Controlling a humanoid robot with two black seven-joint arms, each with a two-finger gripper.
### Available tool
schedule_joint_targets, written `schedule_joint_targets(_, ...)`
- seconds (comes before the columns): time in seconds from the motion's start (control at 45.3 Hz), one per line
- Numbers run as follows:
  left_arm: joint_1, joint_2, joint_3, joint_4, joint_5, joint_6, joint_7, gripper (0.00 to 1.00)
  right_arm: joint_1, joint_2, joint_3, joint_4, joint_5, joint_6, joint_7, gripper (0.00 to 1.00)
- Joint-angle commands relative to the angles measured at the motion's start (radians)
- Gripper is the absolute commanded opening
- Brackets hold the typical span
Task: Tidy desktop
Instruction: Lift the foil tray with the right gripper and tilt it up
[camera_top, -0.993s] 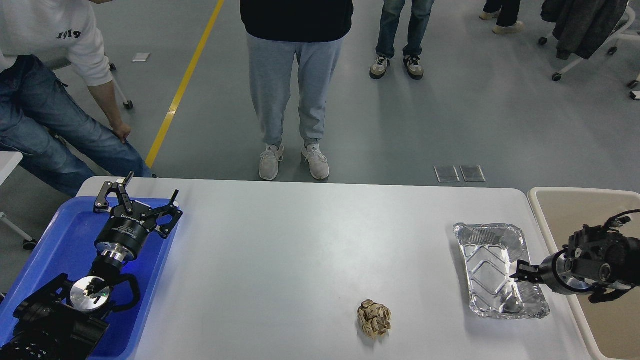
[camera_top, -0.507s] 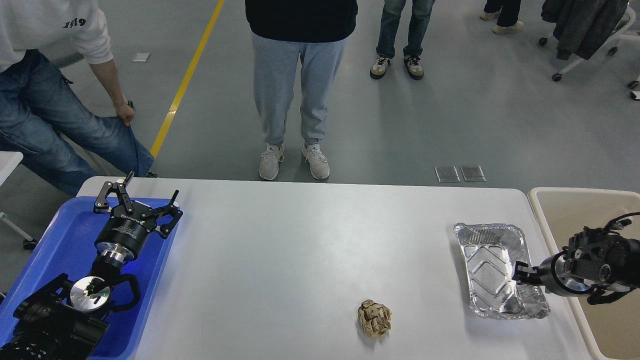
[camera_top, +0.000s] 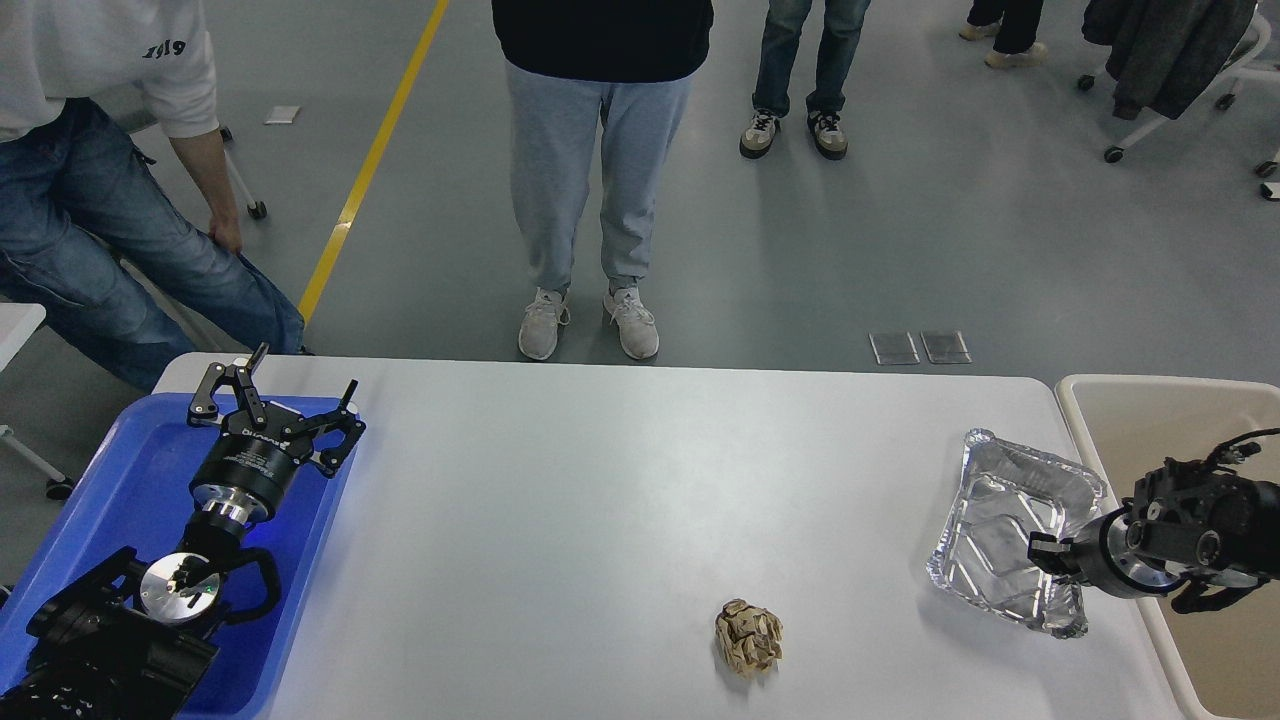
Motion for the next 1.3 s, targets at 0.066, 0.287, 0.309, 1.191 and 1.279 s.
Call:
schedule_joint_targets(0.066, -0.001, 0.000, 0.000, 0.000, 0.000, 0.000, 0.001, 1.00, 0.024, -0.050, 0.000, 0.048, 0.002, 0.010, -0.001, 0.00)
schedule_joint_targets(0.287, 0.000, 0.000, 0.000, 0.000, 0.000, 0.000, 0.001, 1.00, 0.053, -0.070, 0.000, 0.089, 0.005, 0.010, -0.001, 0.00)
schedule_joint_targets(0.309, -0.001, 0.000, 0.000, 0.000, 0.000, 0.000, 0.001, 1.00, 0.061, -0.076, 0.000, 0.100, 0.005, 0.010, -0.001, 0.00)
schedule_joint_targets(1.191, 0.000, 0.000, 0.000, 0.000, 0.000, 0.000, 0.002, 1.00, 0.814, -0.238, -0.227, 0.554, -0.010, 0.304, -0.001, 0.00)
schedule_joint_targets(1.279, 0.000, -0.002, 0.000, 0.000, 0.000, 0.000, 0.001, 1.00, 0.920, -0.254, -0.248, 0.559, -0.010, 0.413, -0.001, 0.00)
